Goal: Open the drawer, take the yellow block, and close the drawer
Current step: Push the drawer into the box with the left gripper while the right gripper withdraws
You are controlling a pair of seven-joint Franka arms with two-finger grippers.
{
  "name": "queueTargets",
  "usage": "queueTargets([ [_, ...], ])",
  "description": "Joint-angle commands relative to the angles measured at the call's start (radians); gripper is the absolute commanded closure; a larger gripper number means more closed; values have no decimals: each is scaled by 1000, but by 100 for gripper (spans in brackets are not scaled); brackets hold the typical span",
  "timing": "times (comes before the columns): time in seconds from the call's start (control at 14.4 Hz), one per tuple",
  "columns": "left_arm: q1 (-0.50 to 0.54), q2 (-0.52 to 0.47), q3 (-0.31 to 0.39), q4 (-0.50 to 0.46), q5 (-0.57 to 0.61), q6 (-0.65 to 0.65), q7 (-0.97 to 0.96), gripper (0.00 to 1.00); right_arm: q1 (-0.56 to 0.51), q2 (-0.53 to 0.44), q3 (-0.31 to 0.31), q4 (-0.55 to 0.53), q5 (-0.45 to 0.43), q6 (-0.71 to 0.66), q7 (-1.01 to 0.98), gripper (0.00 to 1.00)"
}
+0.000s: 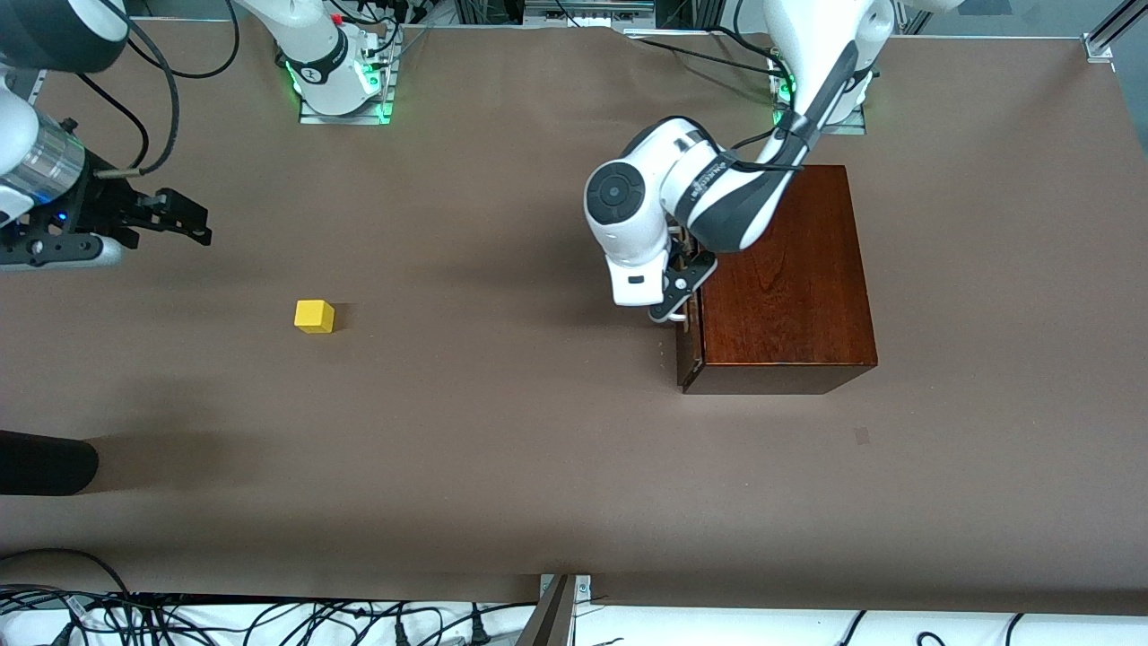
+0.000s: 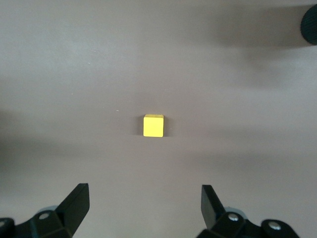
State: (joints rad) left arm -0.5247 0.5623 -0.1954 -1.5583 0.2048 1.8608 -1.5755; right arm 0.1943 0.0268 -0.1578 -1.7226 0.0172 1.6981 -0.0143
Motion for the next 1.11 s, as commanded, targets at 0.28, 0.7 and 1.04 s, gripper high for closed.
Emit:
queueTargets([
  [0.28,20,-105,-13,-28,-98,0,18,80,13,8,-8,34,6,-23,62,0],
  [0.7,73,-220,-71,0,-186,-11,150,0,10,4,-23,64,4,-37,88,0],
  [1.04,267,-367,-148,-6,-200,-170,415,0,10,-1,-29,70,-10,-51,44,0],
])
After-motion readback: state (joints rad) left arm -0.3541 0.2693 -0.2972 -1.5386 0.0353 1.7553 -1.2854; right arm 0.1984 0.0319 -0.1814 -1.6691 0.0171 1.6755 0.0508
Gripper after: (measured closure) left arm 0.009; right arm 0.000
